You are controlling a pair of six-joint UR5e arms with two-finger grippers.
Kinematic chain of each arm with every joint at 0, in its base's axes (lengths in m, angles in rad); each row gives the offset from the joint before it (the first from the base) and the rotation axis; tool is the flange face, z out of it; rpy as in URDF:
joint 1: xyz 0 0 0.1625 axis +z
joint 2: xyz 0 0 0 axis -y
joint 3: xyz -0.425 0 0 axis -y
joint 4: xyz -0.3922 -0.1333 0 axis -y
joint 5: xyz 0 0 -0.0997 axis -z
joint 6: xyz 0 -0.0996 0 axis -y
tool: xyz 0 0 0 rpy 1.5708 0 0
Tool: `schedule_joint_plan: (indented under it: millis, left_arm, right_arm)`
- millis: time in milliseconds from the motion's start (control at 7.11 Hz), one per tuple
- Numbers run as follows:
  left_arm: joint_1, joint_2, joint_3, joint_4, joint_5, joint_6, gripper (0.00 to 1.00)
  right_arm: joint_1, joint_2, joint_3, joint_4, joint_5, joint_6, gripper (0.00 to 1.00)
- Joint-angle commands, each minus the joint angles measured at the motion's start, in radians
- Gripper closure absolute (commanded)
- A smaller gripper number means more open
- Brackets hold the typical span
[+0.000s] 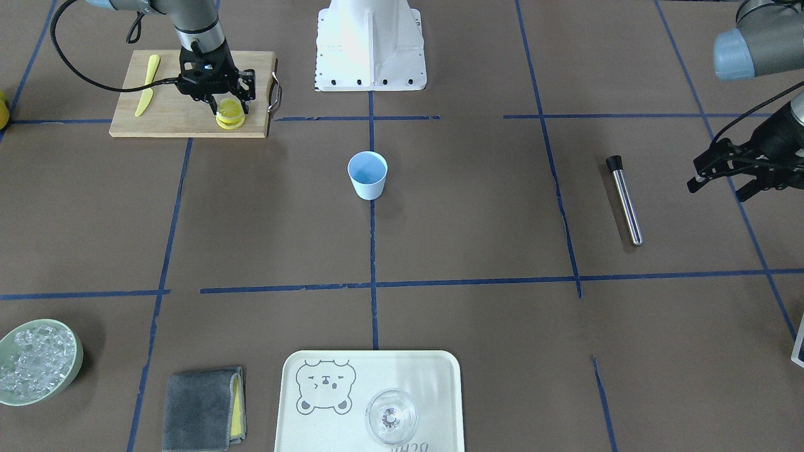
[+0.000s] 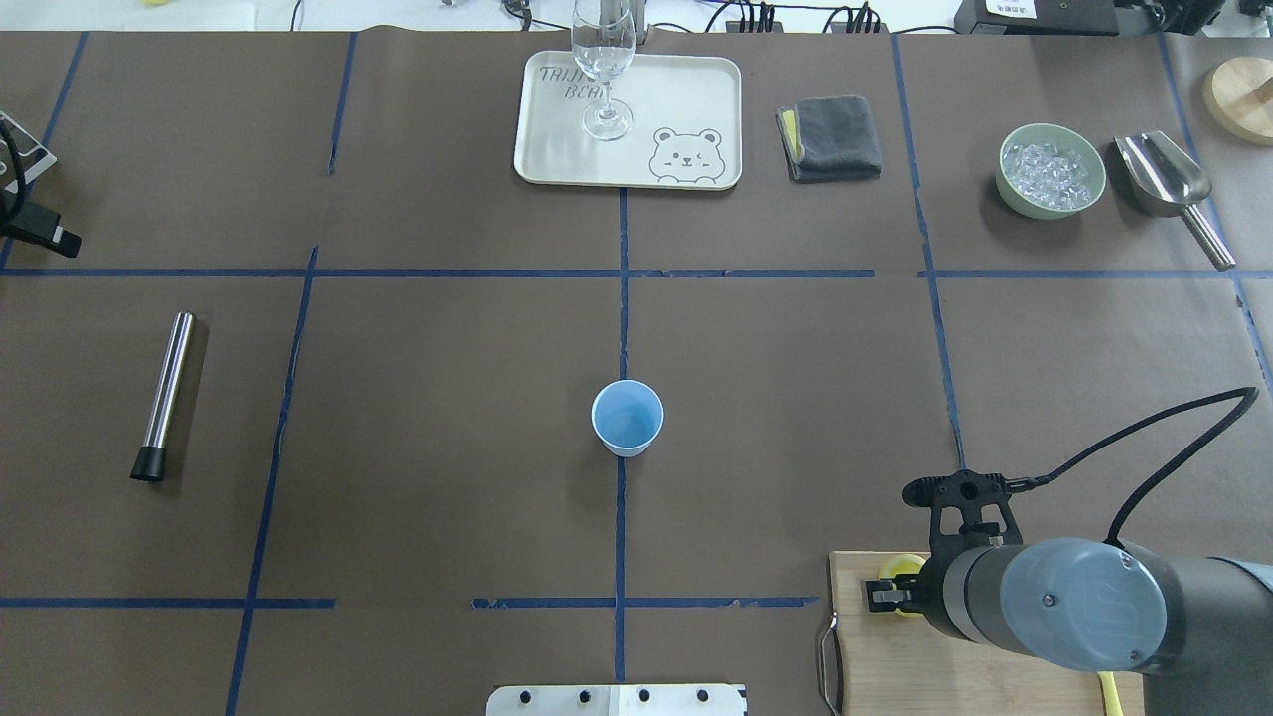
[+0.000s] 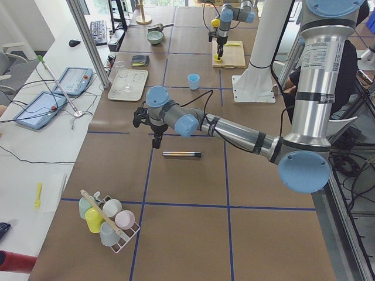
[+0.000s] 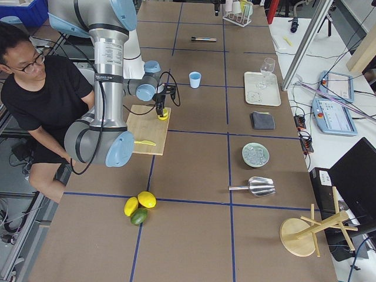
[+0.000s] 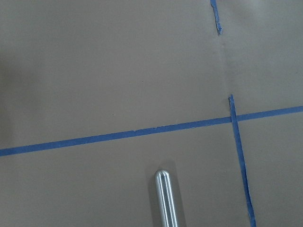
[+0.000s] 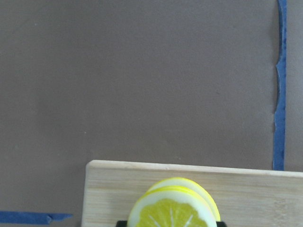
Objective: Squeeze lemon into cup
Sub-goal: 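Lift the lemon slice with the right gripper and carry it toward the blue cup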
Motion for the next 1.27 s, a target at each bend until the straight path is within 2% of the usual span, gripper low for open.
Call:
schedule_joint_plan:
  millis: [0, 422, 703, 1125]
  left_arm:
    - [0.0, -0.001, 0.001, -0.002, 0.0, 0.002, 0.0]
    - [0.0, 0.0, 0.005, -0.002, 0.0, 0.0, 0.0]
    - [0.0, -0.001, 0.003, -0.002, 0.0, 0.0, 0.0]
    - [0.002, -0.001, 0.008, -0.002, 0.0, 0.0, 0.0]
  right_arm:
    - [0.019, 0.003, 0.012, 0.001, 0.015, 0.0, 0.34]
    - [0.071, 0.01, 0.041, -0.001, 0.06, 0.0, 0.36]
    - [0.129, 0.029, 0.055, -0.001, 0.132, 0.0, 0.37]
    - [0.246, 0.132, 0.058, -0.036, 0.192, 0.0, 0.37]
